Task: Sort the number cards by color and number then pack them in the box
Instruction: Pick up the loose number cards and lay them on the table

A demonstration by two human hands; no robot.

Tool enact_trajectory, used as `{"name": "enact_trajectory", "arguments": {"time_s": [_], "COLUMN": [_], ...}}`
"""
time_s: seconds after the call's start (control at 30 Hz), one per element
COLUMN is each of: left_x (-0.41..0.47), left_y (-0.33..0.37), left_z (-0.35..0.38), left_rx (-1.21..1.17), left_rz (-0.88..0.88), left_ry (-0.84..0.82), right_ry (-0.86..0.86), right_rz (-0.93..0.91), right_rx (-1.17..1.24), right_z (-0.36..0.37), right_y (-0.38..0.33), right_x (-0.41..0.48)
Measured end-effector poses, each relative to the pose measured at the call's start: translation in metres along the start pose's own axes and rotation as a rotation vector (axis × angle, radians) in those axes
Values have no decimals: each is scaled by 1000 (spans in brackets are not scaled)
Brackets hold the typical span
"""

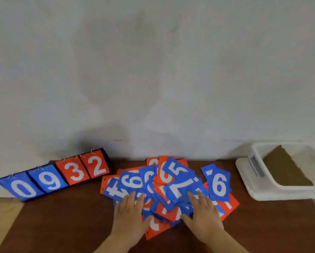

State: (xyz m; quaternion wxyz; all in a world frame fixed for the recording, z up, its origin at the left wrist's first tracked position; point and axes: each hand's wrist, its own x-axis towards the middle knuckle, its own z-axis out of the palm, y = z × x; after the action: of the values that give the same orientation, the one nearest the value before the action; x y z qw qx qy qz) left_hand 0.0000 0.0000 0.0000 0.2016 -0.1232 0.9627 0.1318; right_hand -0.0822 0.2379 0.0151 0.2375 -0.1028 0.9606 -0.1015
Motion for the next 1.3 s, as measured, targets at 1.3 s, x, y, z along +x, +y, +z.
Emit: {"name": "enact_trajectory", "arguments": {"time_s": [1.3], "left_x": [139], "left_y": [16], "left_z": [35], "left_rx": [-45], "left_rz": [15], "left_ry": [92], "right_ry": [256], "right_rz": [270], "right_rx": [418], "right_z": [-3], "right_y": [34], "right_x": [121]}}
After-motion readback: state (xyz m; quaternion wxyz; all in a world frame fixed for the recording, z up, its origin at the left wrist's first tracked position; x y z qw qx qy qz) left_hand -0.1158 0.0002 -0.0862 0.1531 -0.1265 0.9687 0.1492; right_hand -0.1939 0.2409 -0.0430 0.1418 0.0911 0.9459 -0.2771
